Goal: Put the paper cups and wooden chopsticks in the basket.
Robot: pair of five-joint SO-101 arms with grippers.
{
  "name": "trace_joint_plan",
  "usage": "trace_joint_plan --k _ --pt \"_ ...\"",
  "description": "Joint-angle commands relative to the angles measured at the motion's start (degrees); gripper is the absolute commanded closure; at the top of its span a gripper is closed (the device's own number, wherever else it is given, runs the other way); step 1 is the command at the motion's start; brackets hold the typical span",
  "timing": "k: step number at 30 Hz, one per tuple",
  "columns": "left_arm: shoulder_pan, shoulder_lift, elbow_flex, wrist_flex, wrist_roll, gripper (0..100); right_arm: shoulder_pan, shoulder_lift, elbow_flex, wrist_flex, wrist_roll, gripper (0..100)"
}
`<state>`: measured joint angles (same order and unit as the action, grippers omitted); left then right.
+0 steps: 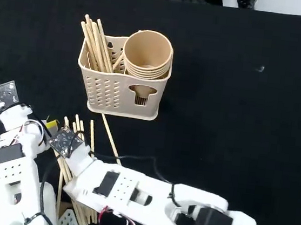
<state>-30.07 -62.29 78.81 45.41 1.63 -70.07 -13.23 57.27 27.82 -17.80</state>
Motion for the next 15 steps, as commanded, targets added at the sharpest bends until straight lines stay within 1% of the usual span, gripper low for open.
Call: trace_joint_plan --k 1,7,15 --pt "-1.01 -0.79 -0.75 -0.88 0.35 71 -0.70 2.51 -3.56 -2.29 -0.70 80.3" --pt "-1.01 -0.79 -0.84 -0.88 0.35 71 4.31 4.26 -3.74 -1.67 -0.62 80.8" --pt "-0.92 -0.79 -0.84 -0.88 0.35 71 10.11 4.26 -6.02 12.40 -0.09 80.8"
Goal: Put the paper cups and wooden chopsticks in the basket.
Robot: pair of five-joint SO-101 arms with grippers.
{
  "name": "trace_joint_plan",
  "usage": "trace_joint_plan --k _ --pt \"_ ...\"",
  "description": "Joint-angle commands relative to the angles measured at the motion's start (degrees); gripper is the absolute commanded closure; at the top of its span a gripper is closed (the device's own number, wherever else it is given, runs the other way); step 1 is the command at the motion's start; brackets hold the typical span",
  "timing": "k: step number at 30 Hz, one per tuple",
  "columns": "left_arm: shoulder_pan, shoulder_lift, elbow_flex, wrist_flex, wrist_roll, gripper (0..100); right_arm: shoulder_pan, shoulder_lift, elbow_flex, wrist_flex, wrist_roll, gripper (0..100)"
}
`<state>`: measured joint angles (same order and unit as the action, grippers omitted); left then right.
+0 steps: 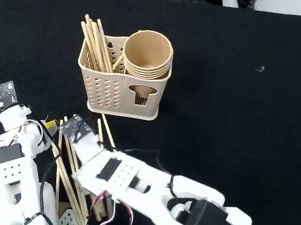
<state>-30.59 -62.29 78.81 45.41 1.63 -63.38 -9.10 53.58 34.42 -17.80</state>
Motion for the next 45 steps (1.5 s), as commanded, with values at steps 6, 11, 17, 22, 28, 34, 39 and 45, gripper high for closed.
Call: trace_joint_plan --k 6,11,17,22,28,34,39,45 --pt "-0.31 -0.79 -0.84 -0.88 0.26 71 4.04 0.13 -2.24 11.34 3.25 80.8" --pt "-0.31 -0.79 -0.84 -0.88 0.26 71 3.87 0.66 -2.33 13.71 7.47 80.5" --pt "-0.40 -0.79 -0.84 -0.88 0.18 71 4.13 0.66 -1.36 14.42 9.23 81.0" --pt "-0.48 -0.79 -0.84 -0.88 0.09 71 4.13 0.48 -0.22 14.51 9.58 98.7" --pt "-0.48 -0.79 -0.92 -0.88 0.09 71 3.96 0.66 -0.13 14.77 9.58 86.8" --pt "-0.48 -0.79 -0.92 -0.88 0.09 71 3.96 0.66 -0.13 14.77 9.58 91.1" --pt "-0.57 -0.79 -0.92 -0.88 0.00 71 4.13 0.22 0.40 14.68 9.67 98.7" --pt "-0.57 -0.79 -0.92 -0.88 0.00 71 4.13 -6.90 0.13 18.55 9.67 98.8"
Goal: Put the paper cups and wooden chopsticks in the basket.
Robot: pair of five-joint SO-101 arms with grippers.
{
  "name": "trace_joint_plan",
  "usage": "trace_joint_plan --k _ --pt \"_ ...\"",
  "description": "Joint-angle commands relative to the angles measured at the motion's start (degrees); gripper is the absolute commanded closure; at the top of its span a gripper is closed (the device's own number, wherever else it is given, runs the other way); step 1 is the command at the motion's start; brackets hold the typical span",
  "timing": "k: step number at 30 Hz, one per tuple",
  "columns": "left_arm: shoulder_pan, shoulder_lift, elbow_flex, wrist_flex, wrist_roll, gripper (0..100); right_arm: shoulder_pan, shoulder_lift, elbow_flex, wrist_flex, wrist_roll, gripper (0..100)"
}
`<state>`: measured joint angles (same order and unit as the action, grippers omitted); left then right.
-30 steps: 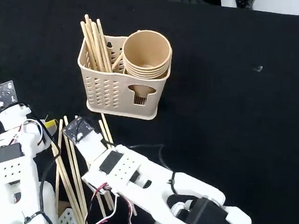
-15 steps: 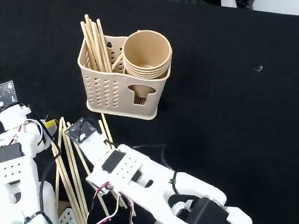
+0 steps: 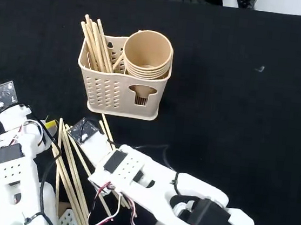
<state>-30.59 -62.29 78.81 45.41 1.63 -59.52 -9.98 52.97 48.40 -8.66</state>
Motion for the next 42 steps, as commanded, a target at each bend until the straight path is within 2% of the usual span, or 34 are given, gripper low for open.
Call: trace_joint_plan --k 1,4,9,13,16,21,23,25,28,30,35,38,42 --pt "-0.57 -0.79 -0.92 -0.88 0.00 71 0.35 -9.01 0.31 6.07 0.53 98.8" --pt "-0.57 -0.79 -0.92 -0.88 0.00 71 2.99 -17.36 0.40 8.00 3.69 98.8" --pt "-0.57 -0.79 -0.92 -0.88 0.00 71 11.52 -28.70 -0.04 10.37 5.71 98.8" --pt "-0.31 -0.79 -0.92 -0.97 0.00 71 10.99 -32.57 2.77 10.90 5.71 98.7" --pt "-0.22 -0.79 -0.92 -0.97 0.09 71 8.62 -30.37 7.25 5.01 5.71 98.7" --pt "-0.40 -0.79 -0.92 -0.97 0.00 71 10.11 -20.44 10.33 -5.98 5.71 98.5" --pt "-0.48 -0.79 -0.92 -0.97 0.00 71 12.13 -15.87 8.22 -6.51 5.71 97.1" --pt "-0.48 -0.79 -0.92 -0.97 0.00 71 13.80 -11.91 5.93 -5.19 5.71 91.4" --pt "-0.48 -0.79 -0.92 -0.97 0.00 71 14.15 -7.34 2.68 -1.32 5.71 83.2" --pt "-0.48 -0.79 -0.92 -0.97 0.00 71 13.98 -5.23 1.19 0.00 5.71 81.8" --pt "-0.48 -0.79 -0.92 -0.97 0.00 71 13.98 -0.92 -0.13 -0.18 5.71 82.8" --pt "-0.48 -0.79 -0.92 -0.97 0.00 71 14.15 -0.31 -0.04 -2.46 5.80 97.2" --pt "-0.48 -0.79 -0.92 -0.97 0.00 71 14.24 -0.66 -0.04 -2.81 5.80 99.2"
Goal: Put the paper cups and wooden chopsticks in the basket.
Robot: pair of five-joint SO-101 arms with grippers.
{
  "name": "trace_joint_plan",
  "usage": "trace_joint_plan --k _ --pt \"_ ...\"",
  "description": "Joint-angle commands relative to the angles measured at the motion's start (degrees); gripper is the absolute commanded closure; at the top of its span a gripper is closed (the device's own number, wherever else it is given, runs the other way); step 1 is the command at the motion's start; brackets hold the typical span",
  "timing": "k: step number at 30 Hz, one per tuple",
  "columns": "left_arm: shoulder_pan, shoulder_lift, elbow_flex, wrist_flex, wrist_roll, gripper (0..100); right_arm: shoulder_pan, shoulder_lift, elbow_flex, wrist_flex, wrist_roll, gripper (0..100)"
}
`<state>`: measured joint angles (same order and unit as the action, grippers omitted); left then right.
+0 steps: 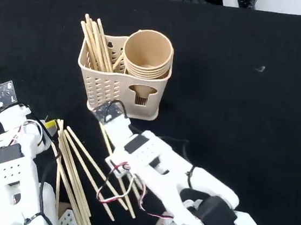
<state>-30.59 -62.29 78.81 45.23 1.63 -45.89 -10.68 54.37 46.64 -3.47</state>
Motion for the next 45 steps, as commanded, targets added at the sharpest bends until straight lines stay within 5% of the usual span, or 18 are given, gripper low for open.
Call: trace_joint_plan --k 1,16,27,34,45 --pt "-0.48 -0.79 -0.92 -0.79 0.00 71 0.62 -0.84 -1.45 -1.05 0.62 98.5" --pt "-0.57 -0.79 -0.92 -0.79 0.00 71 0.97 -28.79 2.42 15.74 0.70 98.8" --pt "-0.48 -0.79 -0.92 -0.79 0.00 71 17.67 -31.34 15.78 14.15 25.67 95.1" --pt "-0.40 -0.79 -0.92 -0.79 0.00 71 15.03 -31.34 13.93 14.59 21.01 73.7" --pt "-0.48 -0.79 -0.92 -0.79 0.00 71 7.30 -17.36 11.91 2.11 16.18 78.3"
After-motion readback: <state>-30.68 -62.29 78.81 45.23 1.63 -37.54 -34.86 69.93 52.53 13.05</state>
